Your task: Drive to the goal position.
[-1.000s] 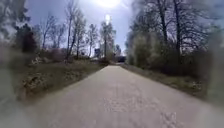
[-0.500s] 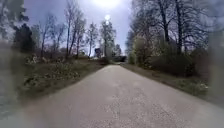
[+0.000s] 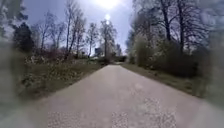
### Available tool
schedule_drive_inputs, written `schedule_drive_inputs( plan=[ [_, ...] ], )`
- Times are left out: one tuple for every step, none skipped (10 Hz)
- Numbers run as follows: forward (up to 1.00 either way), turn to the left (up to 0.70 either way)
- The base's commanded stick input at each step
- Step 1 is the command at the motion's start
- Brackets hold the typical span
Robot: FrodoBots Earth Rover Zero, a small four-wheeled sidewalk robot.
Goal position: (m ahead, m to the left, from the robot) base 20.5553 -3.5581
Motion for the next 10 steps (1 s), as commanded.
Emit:
schedule_drive_inputs(
  plan=[
    [0.7, 0.0],
    [0.7, 0.0],
    [0.7, 0.0],
    [0.7, 0.0],
    [0.7, 0.0],
    [0.7, 0.0],
    [0.7, 0.0],
    [0.7, 0.0],
    [0.7, 0.0],
    [0.7, 0.0]
  ],
)
